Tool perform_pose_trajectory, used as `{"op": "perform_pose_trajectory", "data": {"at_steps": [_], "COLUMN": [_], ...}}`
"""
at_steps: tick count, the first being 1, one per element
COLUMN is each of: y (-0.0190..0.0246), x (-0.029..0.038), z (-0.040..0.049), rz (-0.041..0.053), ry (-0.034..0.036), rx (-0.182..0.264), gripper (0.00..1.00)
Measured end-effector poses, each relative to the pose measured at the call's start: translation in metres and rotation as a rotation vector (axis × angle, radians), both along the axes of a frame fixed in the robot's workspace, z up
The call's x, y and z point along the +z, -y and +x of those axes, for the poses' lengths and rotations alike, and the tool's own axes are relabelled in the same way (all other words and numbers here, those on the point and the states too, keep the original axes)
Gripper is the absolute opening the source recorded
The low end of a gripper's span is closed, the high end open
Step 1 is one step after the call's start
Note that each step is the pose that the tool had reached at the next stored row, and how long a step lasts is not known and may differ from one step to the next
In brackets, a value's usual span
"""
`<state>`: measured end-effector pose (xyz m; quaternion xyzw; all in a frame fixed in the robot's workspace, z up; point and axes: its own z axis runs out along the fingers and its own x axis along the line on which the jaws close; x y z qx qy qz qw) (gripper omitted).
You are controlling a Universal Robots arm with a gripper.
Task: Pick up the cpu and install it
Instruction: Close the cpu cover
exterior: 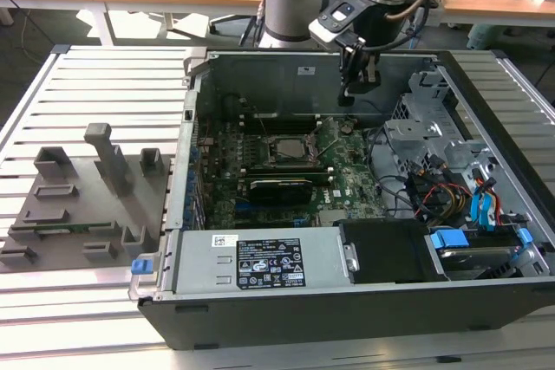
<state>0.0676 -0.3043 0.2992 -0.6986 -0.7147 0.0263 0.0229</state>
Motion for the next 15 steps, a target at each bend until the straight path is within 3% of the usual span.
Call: {"op": "perform_pose_trajectory", "data": {"at_steps": [10,11,15], "y": [-0.0035,-0.0038,-0.0038], "x": [-0.013,-0.0166,-0.0228], "z": [0.0154,0.0172,0.0174], "rz": [-0.0012,-0.0012,-0.0012], "ry": [-0.0048,-0.0056,-0.0061], "rx": [0.0,0.0,0.0], "gripper": [0.11,0.11,0.11]}}
